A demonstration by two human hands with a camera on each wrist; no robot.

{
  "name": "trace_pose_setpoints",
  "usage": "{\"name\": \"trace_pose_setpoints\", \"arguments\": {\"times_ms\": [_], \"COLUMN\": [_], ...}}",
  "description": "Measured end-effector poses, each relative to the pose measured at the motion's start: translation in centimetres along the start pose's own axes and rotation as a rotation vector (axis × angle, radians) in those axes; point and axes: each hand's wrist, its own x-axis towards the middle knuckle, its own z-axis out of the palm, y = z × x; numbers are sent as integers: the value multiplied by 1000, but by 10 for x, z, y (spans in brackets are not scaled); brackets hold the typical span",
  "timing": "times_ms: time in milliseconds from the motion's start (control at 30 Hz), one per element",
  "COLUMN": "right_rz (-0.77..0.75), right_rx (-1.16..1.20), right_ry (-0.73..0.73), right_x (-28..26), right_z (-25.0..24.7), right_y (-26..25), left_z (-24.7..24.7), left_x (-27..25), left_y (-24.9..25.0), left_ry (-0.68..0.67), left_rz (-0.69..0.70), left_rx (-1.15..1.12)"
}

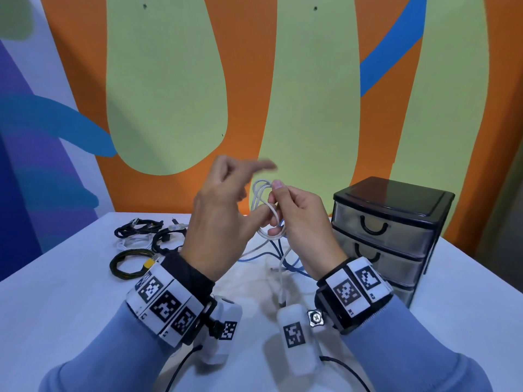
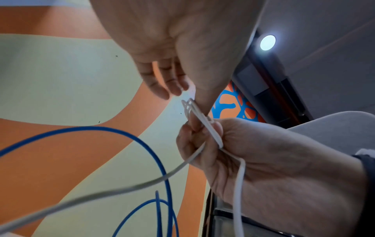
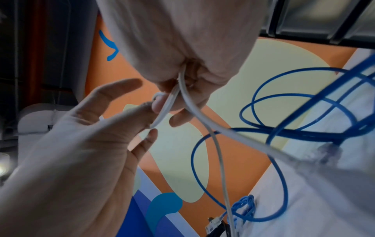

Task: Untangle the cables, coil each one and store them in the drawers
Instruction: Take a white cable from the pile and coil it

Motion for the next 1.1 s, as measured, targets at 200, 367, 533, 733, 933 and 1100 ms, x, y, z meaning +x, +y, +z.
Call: {"name": "trace_pose_setpoints", "arguments": {"times_ms": [200,367,533,733,933,1100], "right_rz": [37,-69,-145,-145,-83,-92], "right_rx": [66,-44,-222,-274,-226,-158], "right_ry": [77,171,197,248,245,229], "right_x": [9,15,13,15,16,13], "right_z": [-11,-19,-21,-26,-23,-25], "right_y": [3,4,6,6,7,-3], "left_z": [-6,-15,-27,-43,-57,-52], "left_x": [4,13,19,25,26,25], "left_y": [3,7,8,1,-5,-15], "left_ry": [70,-13,-1,-208,-326,-380], "left_rz": [-162,-615,-946,-919,-929,-886], "left_rx": [-419,-930,-1391,-1188,-894,-747]}}
